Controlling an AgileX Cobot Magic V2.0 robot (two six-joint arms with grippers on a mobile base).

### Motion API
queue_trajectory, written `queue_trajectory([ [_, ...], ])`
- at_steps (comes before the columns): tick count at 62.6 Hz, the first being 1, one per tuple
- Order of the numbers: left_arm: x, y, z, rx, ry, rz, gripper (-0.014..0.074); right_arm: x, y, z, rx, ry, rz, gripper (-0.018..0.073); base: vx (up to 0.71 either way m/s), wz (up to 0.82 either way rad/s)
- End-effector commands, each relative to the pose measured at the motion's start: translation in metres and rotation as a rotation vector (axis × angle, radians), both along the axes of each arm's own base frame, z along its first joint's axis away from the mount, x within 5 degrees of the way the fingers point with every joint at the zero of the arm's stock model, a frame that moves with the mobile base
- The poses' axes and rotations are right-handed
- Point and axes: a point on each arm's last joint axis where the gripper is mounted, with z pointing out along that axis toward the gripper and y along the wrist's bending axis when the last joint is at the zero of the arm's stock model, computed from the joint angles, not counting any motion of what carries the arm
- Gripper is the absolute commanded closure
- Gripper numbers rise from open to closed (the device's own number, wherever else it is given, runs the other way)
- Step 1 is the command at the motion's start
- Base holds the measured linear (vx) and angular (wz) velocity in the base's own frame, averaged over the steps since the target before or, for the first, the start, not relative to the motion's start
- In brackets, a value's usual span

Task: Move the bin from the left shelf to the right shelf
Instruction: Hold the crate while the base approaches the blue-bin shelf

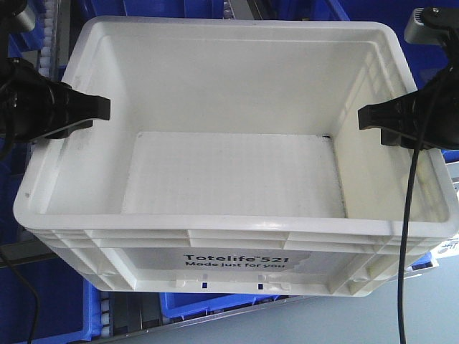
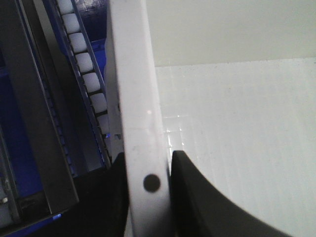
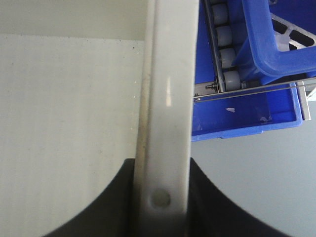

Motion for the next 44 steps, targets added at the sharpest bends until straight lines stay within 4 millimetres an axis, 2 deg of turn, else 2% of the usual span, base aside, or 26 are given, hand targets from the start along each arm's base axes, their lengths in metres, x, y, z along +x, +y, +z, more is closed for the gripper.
queue_trajectory([
  [1, -0.003, 0.0039, 0.0274, -0.01, -0.174, -0.02, 0.0603, 0.0018, -0.0084, 0.0265, -0.04, -0.187, 0.008, 0.0564, 0.06, 0.09],
  [44, -0.003, 0.0039, 0.0274, -0.01, -0.174, -0.02, 0.0603, 0.0018, -0.0084, 0.0265, -0.04, -0.187, 0.008, 0.0564, 0.07, 0.11],
])
